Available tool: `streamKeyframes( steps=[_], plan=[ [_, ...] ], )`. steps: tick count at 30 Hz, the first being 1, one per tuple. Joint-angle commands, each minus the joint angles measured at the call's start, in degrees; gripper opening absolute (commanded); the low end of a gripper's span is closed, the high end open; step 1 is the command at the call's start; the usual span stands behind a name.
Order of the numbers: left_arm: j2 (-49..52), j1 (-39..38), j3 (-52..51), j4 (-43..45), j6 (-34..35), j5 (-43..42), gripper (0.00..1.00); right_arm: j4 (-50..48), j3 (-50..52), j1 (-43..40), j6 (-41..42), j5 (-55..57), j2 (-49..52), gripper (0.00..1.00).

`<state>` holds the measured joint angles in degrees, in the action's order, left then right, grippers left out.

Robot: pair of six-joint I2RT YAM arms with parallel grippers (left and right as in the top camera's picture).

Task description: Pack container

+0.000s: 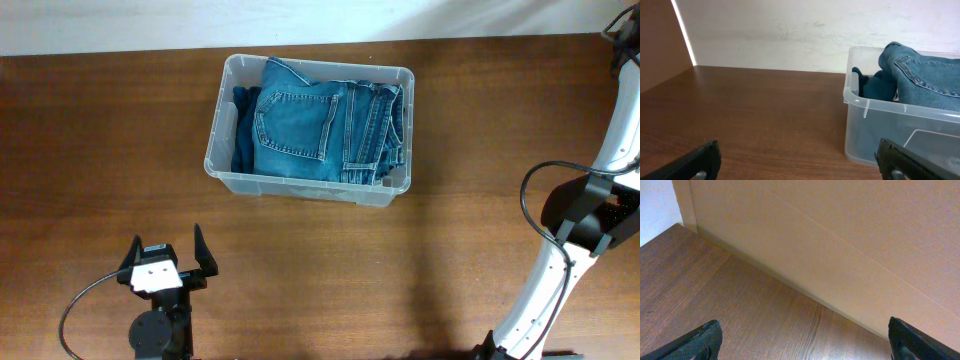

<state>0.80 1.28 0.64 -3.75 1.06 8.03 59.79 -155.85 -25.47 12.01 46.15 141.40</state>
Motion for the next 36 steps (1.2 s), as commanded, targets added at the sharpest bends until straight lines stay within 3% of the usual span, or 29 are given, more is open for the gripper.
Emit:
streamKeyframes(
  steps=[1, 25, 36],
  plan=[
    [-0.42, 0.28, -0.13, -0.2, -0.7, 0.79, 0.99, -0.17, -1.33, -0.04, 0.26, 0.31, -0.79, 0.98],
    [-0.42, 0.28, -0.13, -0.17, -0.7, 0.79, 1.0, 0.22, -1.33, -0.04, 0.46, -0.11, -0.79, 0.98],
    [-0.42, 0.28, -0.13, -0.17, -0.7, 0.79, 1.0, -6.49, -1.36, 0.35, 0.46, -29.57, -2.08, 0.99]
  ],
)
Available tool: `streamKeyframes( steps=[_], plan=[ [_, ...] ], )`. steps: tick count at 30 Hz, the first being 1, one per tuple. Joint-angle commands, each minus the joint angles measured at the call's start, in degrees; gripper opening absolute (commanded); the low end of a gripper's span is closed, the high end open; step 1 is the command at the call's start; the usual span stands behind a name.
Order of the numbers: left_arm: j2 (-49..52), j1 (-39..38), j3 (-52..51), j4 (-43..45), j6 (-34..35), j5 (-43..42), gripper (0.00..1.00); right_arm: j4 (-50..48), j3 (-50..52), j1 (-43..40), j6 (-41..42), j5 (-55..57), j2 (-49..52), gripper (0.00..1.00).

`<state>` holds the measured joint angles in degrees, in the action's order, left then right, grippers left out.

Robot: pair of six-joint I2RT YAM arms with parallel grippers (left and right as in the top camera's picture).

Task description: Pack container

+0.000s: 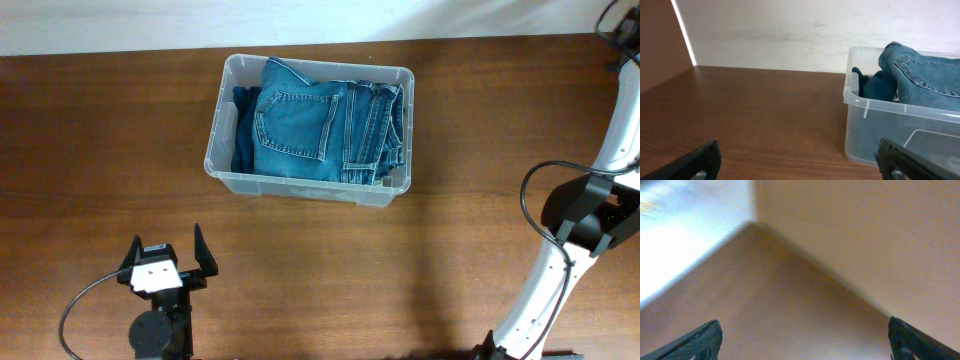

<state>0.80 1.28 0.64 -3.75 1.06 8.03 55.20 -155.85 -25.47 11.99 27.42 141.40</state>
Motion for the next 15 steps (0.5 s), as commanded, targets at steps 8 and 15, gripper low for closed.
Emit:
streamKeyframes(
  steps=[8, 15],
  plan=[
    [-0.42, 0.28, -0.13, -0.2, -0.7, 0.79, 0.99, -4.94, -1.36, 4.59, 0.66, -16.39, -13.68, 0.98],
    [-0.42, 0.28, -0.11, -0.17, -0.7, 0.79, 0.99, 0.81, -1.36, 9.11, 0.44, -16.28, -32.83, 0.98]
  ],
)
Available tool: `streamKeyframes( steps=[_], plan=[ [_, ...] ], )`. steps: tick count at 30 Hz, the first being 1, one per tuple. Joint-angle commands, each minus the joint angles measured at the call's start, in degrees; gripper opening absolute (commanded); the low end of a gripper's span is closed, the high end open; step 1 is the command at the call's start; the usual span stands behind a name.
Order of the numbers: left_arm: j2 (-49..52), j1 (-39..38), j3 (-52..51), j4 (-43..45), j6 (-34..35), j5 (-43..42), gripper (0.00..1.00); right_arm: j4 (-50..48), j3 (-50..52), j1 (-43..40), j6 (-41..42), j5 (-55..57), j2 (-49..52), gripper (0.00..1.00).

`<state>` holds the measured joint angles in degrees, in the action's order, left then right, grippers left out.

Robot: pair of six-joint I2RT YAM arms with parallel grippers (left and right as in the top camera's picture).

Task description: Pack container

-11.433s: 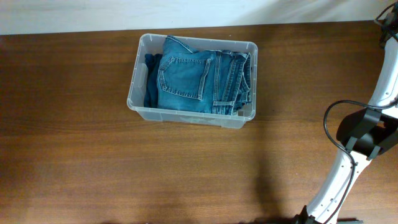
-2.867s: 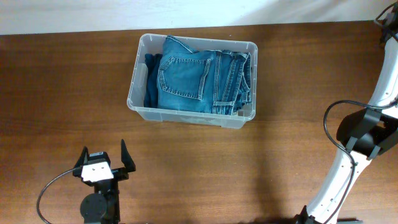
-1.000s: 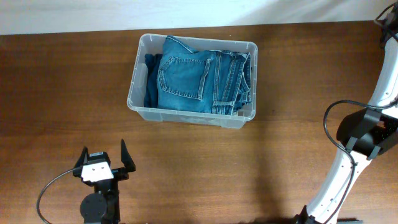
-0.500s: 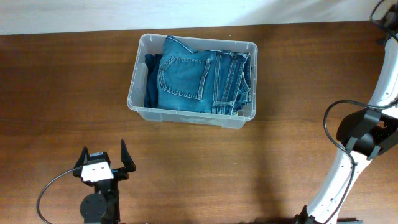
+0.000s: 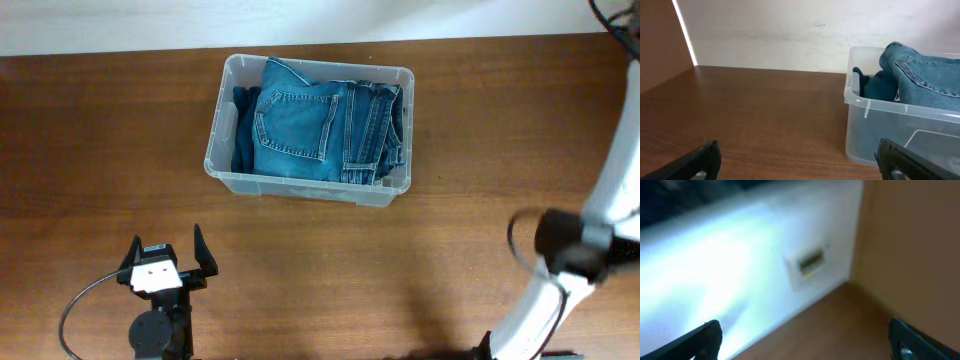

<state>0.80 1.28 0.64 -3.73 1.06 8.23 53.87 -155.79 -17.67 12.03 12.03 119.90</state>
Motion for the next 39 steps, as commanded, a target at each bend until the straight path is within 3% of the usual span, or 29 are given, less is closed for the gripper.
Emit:
streamKeyframes(
  steps=[1, 8, 14, 22, 27, 32, 39],
  plan=[
    [-0.42, 0.28, -0.13, -0.22, -0.7, 0.59, 0.99, 3.3, -1.42, 2.05, 0.39, -0.92, -14.21, 0.98],
    [-0.42, 0.28, -0.11, -0.22, -0.7, 0.59, 0.99, 7.04, -1.4, 7.43, 0.39, -0.92, -29.59, 0.98],
    [-0.42, 0.28, -0.11, -0.2, -0.7, 0.59, 0.99, 16.2, -0.85, 8.39, 0.42, -1.99, -40.59, 0.99],
    [-0.39, 0.28, -0.11, -0.2, -0.7, 0.59, 0.99, 23.74, 9.07, 8.39, 0.46, -2.03, -54.21, 0.98],
    [-0.42, 0.28, -0.13, -0.2, -0.7, 0.59, 0.99, 21.22, 21.75, 8.37, 1.6, -2.4, -62.16, 0.98],
    [-0.42, 0.28, -0.11, -0.2, -0.7, 0.59, 0.99, 12.7, 40.85, 8.24, 3.5, -2.45, -71.45, 0.98],
    [-0.42, 0.28, -0.13, -0.2, -0.7, 0.59, 0.99, -13.81, 77.53, 8.24, 3.48, -4.28, -86.6, 0.99]
  ],
)
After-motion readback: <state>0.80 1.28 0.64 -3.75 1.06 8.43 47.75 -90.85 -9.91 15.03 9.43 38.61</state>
